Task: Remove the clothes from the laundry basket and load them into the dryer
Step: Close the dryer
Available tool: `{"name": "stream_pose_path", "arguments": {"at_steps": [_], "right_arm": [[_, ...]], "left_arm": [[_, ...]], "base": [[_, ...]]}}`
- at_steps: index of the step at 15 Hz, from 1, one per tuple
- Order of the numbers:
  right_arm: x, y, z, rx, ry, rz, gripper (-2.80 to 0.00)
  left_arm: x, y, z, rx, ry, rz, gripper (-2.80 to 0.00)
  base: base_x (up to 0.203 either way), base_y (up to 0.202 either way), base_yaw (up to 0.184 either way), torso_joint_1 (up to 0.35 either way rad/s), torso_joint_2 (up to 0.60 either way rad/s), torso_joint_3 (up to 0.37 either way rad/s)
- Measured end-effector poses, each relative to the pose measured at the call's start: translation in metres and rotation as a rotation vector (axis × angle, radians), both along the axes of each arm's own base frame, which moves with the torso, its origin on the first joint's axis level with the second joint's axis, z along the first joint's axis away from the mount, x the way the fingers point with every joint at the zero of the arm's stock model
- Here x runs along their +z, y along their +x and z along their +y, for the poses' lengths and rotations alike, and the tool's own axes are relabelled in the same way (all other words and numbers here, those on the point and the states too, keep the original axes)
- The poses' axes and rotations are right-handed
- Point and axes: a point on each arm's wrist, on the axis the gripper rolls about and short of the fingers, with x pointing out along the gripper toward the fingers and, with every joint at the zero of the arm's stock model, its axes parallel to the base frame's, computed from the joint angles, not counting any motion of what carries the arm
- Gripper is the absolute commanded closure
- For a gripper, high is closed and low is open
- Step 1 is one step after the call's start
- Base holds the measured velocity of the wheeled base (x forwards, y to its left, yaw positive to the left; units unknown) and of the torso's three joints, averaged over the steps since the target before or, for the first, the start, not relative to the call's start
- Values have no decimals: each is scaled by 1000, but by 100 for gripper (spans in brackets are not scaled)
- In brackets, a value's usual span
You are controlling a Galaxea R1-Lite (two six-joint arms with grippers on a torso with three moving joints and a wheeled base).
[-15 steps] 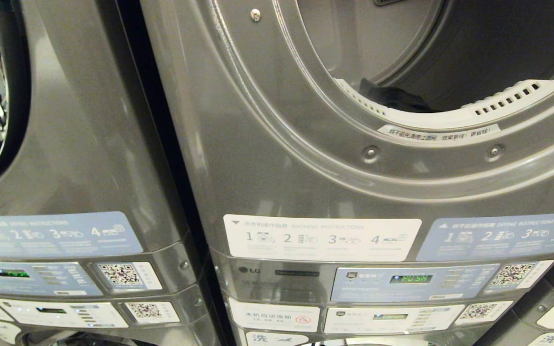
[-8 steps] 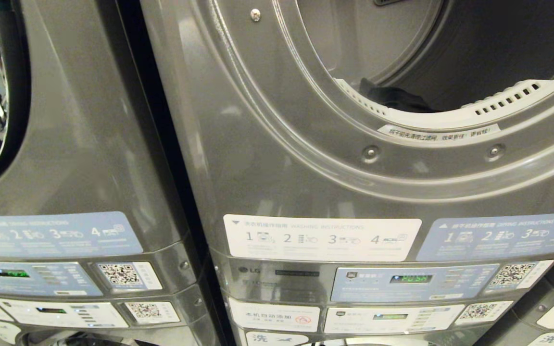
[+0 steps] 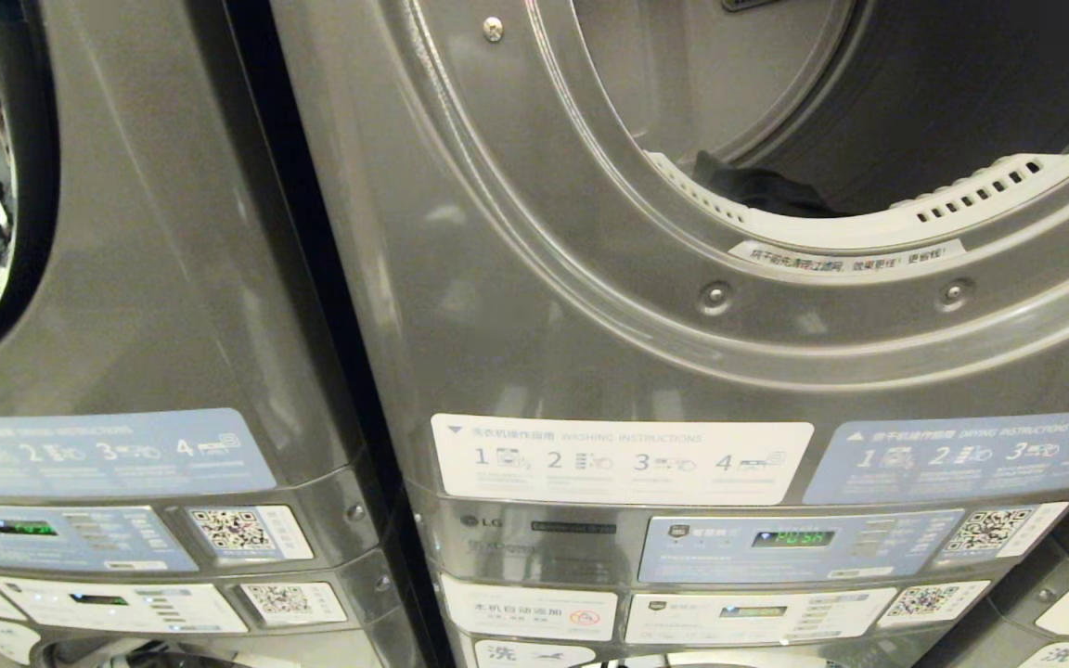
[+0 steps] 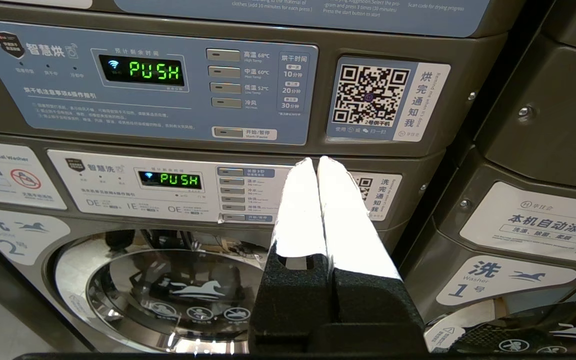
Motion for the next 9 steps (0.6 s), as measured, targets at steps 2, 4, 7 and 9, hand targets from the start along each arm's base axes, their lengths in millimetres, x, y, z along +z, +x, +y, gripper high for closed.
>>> {"name": "stream_pose_path", "arguments": {"at_steps": [2,4,7,9], "right_arm": [[0,0,0,0,0,0,0],[0,0,0,0,0,0,0],[0,0,0,0,0,0,0],[0,0,0,0,0,0,0]], "left_arm": [[0,0,0,0,0,0,0],[0,0,0,0,0,0,0],[0,0,0,0,0,0,0],[0,0,0,0,0,0,0]], "base": [[0,0,0,0,0,0],[0,0,0,0,0,0],[0,0,0,0,0,0],[0,0,0,0,0,0]]}}
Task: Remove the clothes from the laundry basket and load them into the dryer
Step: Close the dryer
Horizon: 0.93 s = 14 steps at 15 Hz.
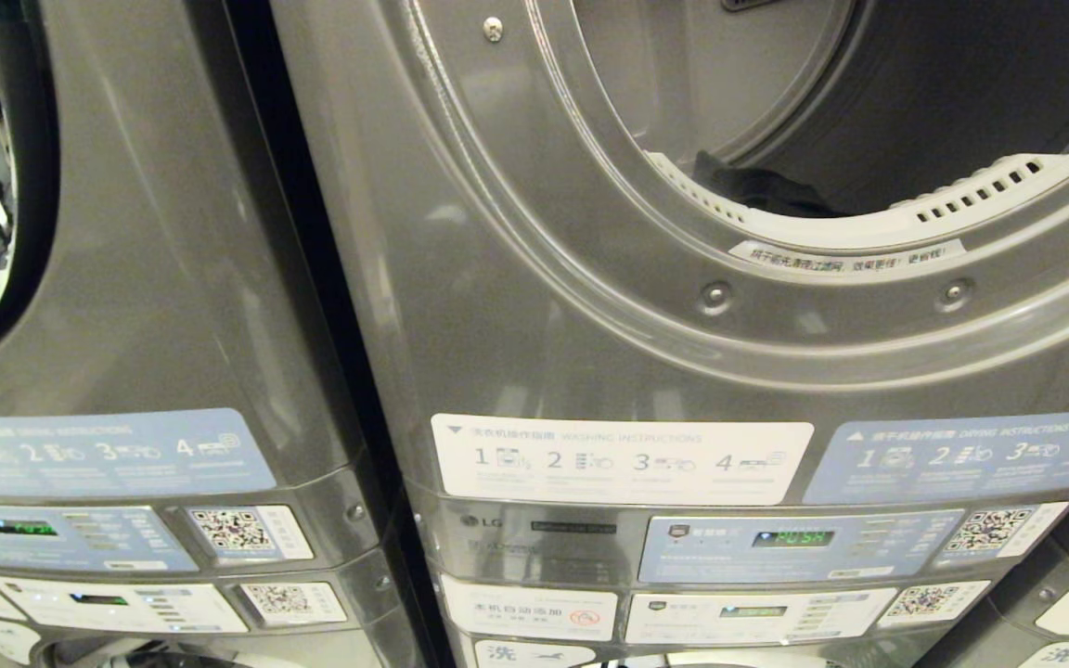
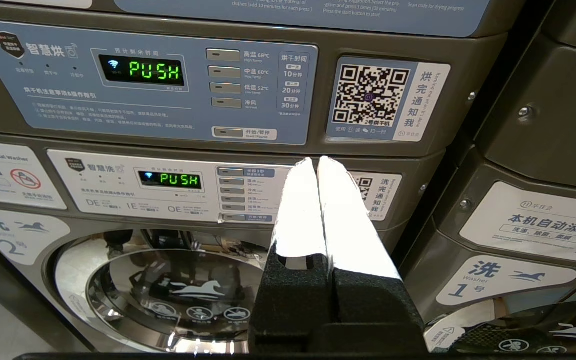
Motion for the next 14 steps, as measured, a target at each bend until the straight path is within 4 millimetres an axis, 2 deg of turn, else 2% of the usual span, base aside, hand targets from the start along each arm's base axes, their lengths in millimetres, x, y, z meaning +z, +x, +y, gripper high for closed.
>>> {"name": "stream_pose_path", "arguments": {"at_steps": [14], "right_arm": [[0,0,0,0,0,0,0]], "left_arm": [[0,0,0,0,0,0,0]], "base": [[0,0,0,0,0,0]]}}
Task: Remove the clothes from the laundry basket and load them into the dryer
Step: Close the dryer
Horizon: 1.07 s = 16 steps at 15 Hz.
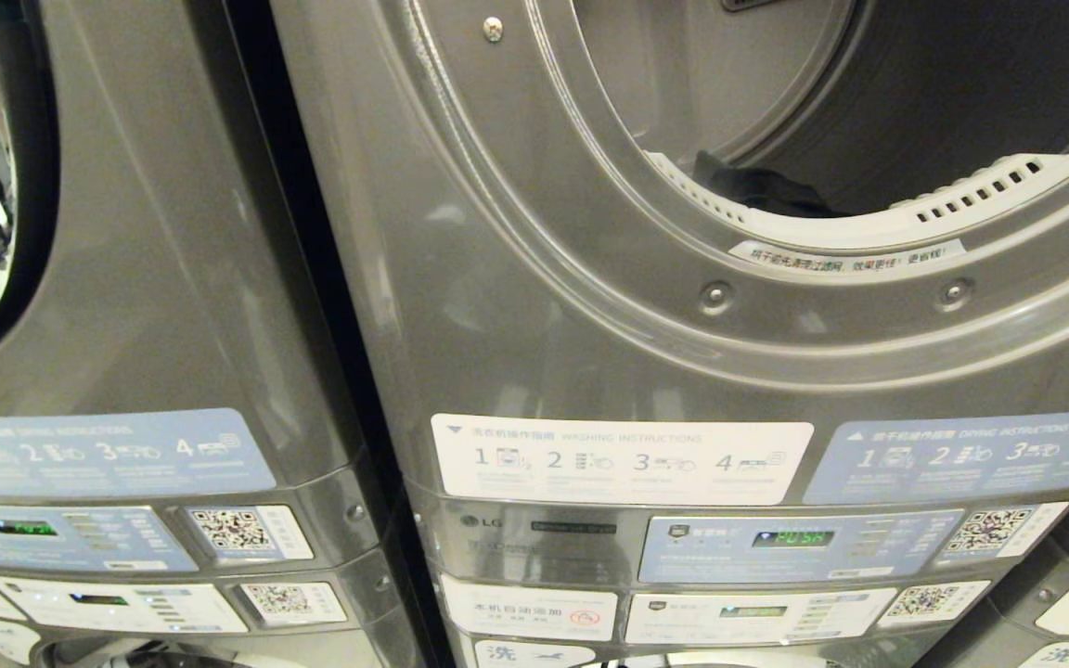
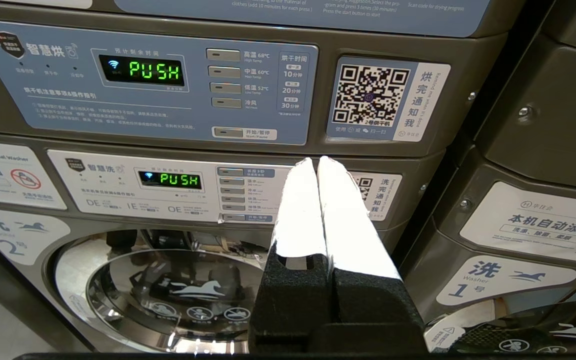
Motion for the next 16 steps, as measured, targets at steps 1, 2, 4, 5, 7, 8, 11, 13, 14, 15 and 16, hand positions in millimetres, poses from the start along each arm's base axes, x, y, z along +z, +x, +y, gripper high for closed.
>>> {"name": "stream_pose_path", "arguments": {"at_steps": [1,2,4,5,7,8,11,13,14,15,16], "right_arm": [[0,0,0,0,0,0,0],[0,0,0,0,0,0,0],[0,0,0,0,0,-1,0],[0,0,0,0,0,-1,0],[0,0,0,0,0,0,0],[0,0,0,0,0,0,0],[0,0,0,0,0,0,0],[0,0,0,0,0,0,0],[0,0,0,0,0,0,0],[0,0,0,0,0,0,0],[0,0,0,0,0,0,0]], "left_arm": [[0,0,0,0,0,0,0],[0,0,0,0,0,0,0],[0,0,0,0,0,0,0],[0,0,0,0,0,0,0],[0,0,0,0,0,0,0],[0,0,0,0,0,0,0],[0,0,0,0,0,0,0],[0,0,0,0,0,0,0],[0,0,0,0,0,0,0],[0,0,0,0,0,0,0],[0,0,0,0,0,0,0]], "base": [[0,0,0,0,0,0],[0,0,0,0,0,0],[0,0,0,0,0,0],[0,0,0,0,0,0],[0,0,0,0,0,0],[0,0,0,0,0,0],[0,0,0,0,0,0],[0,0,0,0,0,0],[0,0,0,0,0,0],[0,0,0,0,0,0],[0,0,0,0,0,0]]}}
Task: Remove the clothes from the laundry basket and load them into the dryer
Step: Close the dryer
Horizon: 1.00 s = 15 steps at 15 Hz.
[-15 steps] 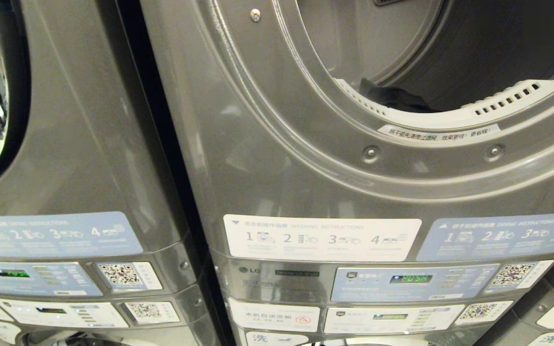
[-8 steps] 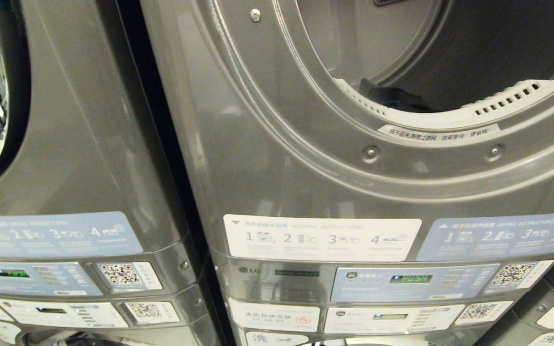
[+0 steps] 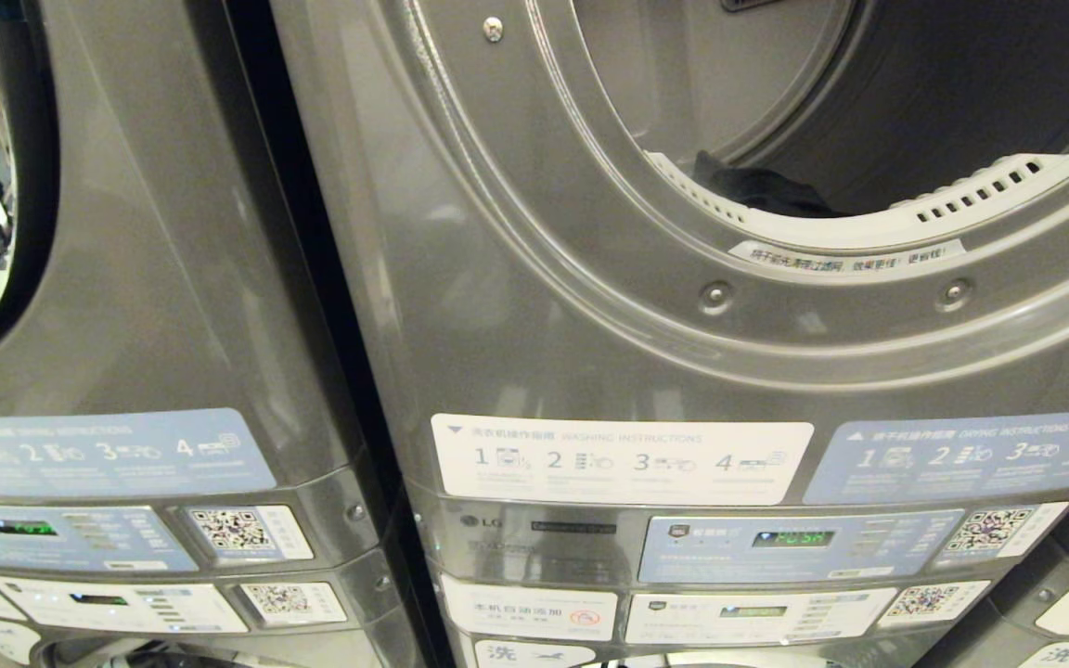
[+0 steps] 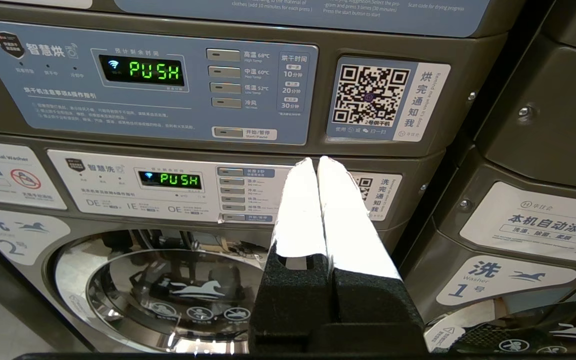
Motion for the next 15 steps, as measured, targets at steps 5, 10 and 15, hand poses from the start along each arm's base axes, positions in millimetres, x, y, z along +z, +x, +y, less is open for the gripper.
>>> {"name": "stream_pose_path", "arguments": {"at_steps": [5,10,15], "right_arm": [[0,0,0,0,0,0,0],[0,0,0,0,0,0,0],[0,0,0,0,0,0,0]], "left_arm": [[0,0,0,0,0,0,0],[0,0,0,0,0,0,0],[0,0,0,0,0,0,0]], "base": [[0,0,0,0,0,0],[0,0,0,0,0,0],[0,0,0,0,0,0]]}}
